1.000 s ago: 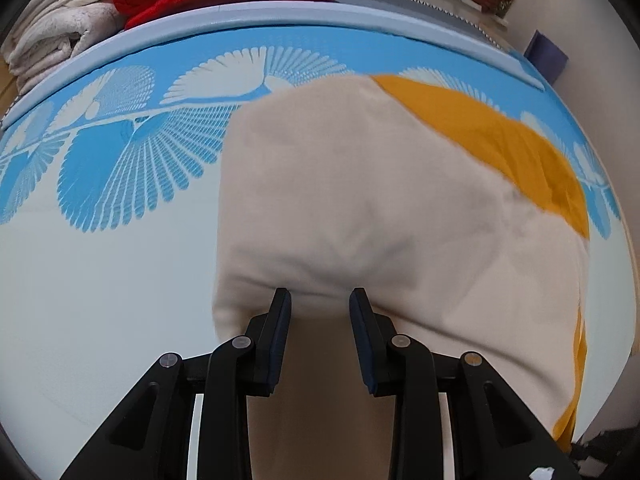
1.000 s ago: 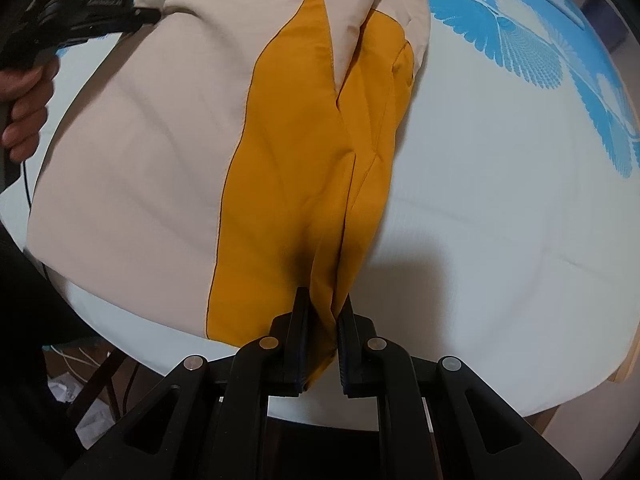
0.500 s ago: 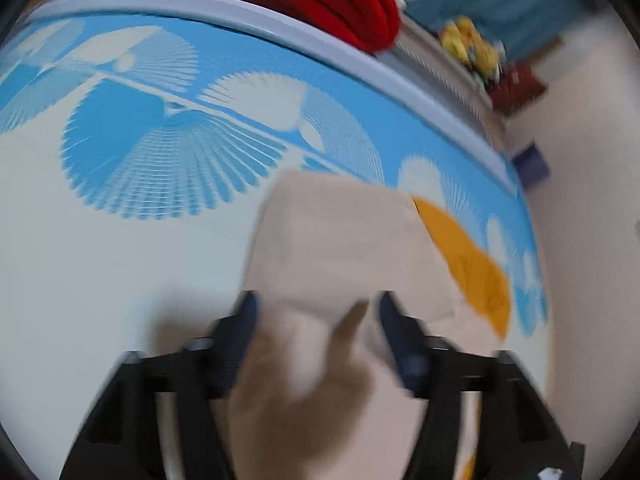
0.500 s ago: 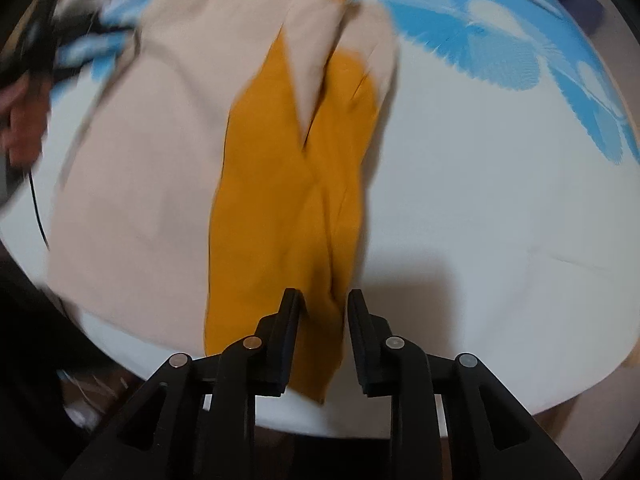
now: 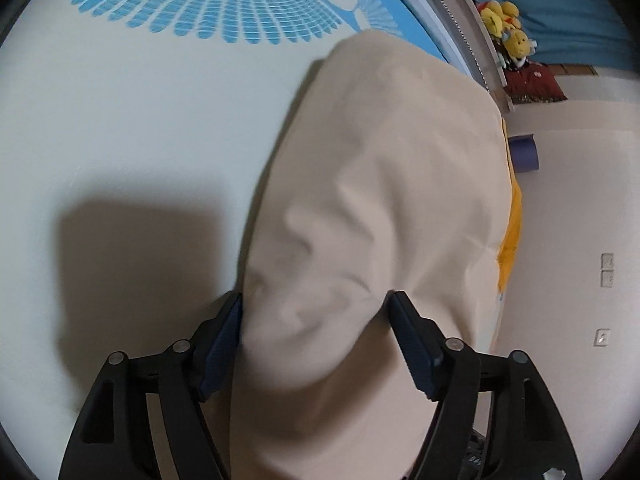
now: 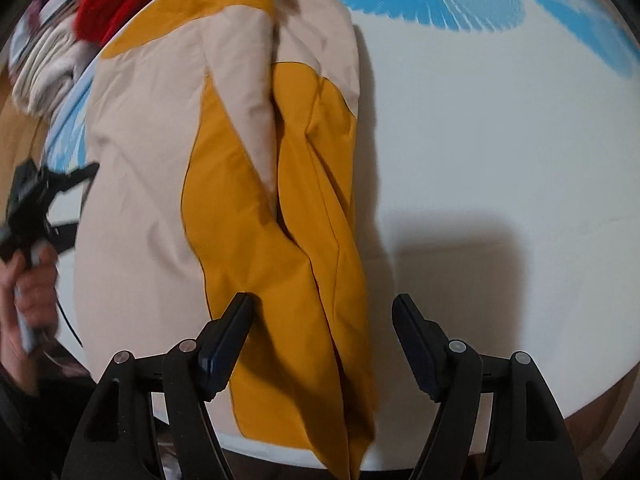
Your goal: Fold large clothes
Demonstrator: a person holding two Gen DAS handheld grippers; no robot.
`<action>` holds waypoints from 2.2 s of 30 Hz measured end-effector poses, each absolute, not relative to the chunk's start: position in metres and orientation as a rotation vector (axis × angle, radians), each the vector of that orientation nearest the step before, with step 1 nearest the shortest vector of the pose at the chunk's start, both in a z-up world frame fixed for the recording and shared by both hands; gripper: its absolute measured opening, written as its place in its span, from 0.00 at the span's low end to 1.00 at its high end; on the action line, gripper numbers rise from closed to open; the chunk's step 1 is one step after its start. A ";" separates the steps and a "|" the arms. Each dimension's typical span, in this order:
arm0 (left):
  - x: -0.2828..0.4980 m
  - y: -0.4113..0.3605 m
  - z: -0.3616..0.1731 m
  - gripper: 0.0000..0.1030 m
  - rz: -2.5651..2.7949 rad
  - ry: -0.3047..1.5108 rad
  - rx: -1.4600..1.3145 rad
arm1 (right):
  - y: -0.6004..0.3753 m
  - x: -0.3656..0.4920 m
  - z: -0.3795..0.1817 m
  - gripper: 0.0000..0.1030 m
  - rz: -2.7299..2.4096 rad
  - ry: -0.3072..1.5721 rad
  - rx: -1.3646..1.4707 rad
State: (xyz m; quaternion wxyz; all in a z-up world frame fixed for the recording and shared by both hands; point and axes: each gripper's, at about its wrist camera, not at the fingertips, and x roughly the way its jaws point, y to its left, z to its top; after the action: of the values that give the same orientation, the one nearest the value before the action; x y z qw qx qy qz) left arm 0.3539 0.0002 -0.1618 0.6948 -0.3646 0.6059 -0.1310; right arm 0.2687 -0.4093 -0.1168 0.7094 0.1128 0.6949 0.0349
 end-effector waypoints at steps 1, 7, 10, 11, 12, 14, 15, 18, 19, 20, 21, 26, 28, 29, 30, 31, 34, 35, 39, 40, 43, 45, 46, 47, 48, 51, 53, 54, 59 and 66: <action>0.355 -0.004 -0.160 0.67 -0.294 1.349 -0.796 | -0.411 0.271 -0.121 0.66 0.069 1.551 0.286; 0.366 -0.010 -0.124 0.40 -0.335 1.242 -0.709 | -0.396 0.288 -0.124 0.22 0.107 1.543 0.314; 0.373 -0.007 -0.106 0.40 -0.343 1.198 -0.627 | -0.379 0.297 -0.113 0.17 0.133 1.485 0.323; 0.375 -0.003 -0.101 0.40 -0.334 1.191 -0.601 | -0.374 0.300 -0.111 0.17 0.140 1.469 0.324; 0.377 0.002 -0.099 0.38 -0.324 1.186 -0.590 | -0.366 0.305 -0.107 0.17 0.155 1.447 0.327; 0.382 0.019 -0.097 0.38 -0.287 1.176 -0.587 | -0.351 0.313 -0.103 0.17 0.186 1.411 0.328; 0.384 0.027 -0.098 0.38 -0.268 1.174 -0.586 | -0.345 0.316 -0.101 0.16 0.199 1.400 0.328; 0.392 0.050 -0.103 0.39 -0.218 1.185 -0.598 | -0.325 0.326 -0.098 0.16 0.245 1.367 0.324; 0.394 0.056 -0.105 0.40 -0.201 1.195 -0.603 | -0.319 0.329 -0.098 0.16 0.259 1.366 0.329; 0.393 0.060 -0.106 0.40 -0.189 1.201 -0.602 | -0.313 0.328 -0.098 0.16 0.263 1.374 0.323; 0.392 0.064 -0.106 0.40 -0.175 1.205 -0.592 | -0.309 0.330 -0.100 0.16 0.262 1.382 0.315; 0.367 0.073 -0.080 0.40 -0.163 1.140 -0.494 | -0.307 0.329 -0.114 0.22 0.185 1.438 0.300; 0.359 0.067 -0.067 0.40 -0.201 1.118 -0.440 | -0.305 0.334 -0.117 0.27 0.159 1.450 0.301; 0.356 0.060 -0.062 0.40 -0.233 1.119 -0.407 | -0.306 0.332 -0.116 0.29 0.147 1.453 0.296; 0.350 0.051 -0.059 0.40 -0.276 1.134 -0.368 | -0.307 0.327 -0.116 0.31 0.141 1.455 0.285; 0.346 0.044 -0.059 0.41 -0.309 1.150 -0.336 | -0.308 0.325 -0.115 0.32 0.131 1.458 0.264; 0.325 0.015 -0.072 0.42 -0.378 1.235 -0.157 | -0.320 0.308 -0.110 0.33 0.119 1.463 0.212; 0.317 0.007 -0.084 0.42 -0.352 1.265 -0.057 | -0.322 0.304 -0.111 0.35 0.110 1.472 0.198; 0.291 -0.012 -0.095 0.45 -0.227 1.204 0.229 | -0.334 0.290 -0.110 0.44 0.024 1.505 0.131; 0.286 -0.015 -0.089 0.47 -0.212 1.179 0.257 | -0.338 0.285 -0.107 0.44 -0.025 1.508 0.086; 0.261 -0.017 -0.059 0.64 -0.138 1.092 0.290 | -0.348 0.274 -0.086 0.44 -0.188 1.429 -0.077; 0.239 -0.013 -0.035 0.78 -0.115 1.020 0.229 | -0.354 0.264 -0.050 0.45 -0.220 1.266 -0.053; 0.226 -0.010 -0.023 0.84 -0.100 0.987 0.198 | -0.353 0.258 -0.034 0.45 -0.218 1.200 -0.035; 0.215 -0.008 -0.014 0.87 -0.088 0.962 0.174 | -0.351 0.247 -0.012 0.48 -0.200 1.102 -0.003; 0.202 -0.006 -0.004 0.92 -0.077 0.936 0.143 | -0.349 0.239 0.001 0.51 -0.184 1.048 0.013; 0.159 -0.002 0.015 0.93 -0.064 0.870 0.069 | -0.326 0.199 0.037 0.76 -0.126 0.876 0.016; 0.131 -0.005 0.025 0.94 -0.066 0.840 0.050 | -0.313 0.166 0.051 0.80 -0.070 0.801 0.012; 0.115 -0.007 0.028 0.96 -0.058 0.828 0.039 | -0.301 0.154 0.054 0.81 -0.049 0.780 0.000; 0.055 -0.018 0.018 0.99 -0.038 0.799 0.013 | -0.261 0.096 0.059 0.84 0.030 0.729 -0.077; 0.070 -0.022 0.007 0.99 -0.015 0.808 0.017 | -0.251 0.071 0.047 0.86 0.053 0.781 -0.102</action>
State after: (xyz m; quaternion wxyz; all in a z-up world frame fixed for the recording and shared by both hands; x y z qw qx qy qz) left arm 0.0697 -0.0219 0.0074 0.9194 0.0084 0.3933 -0.0073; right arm 0.0706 -0.2513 0.0470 0.9232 -0.0498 0.3803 0.0260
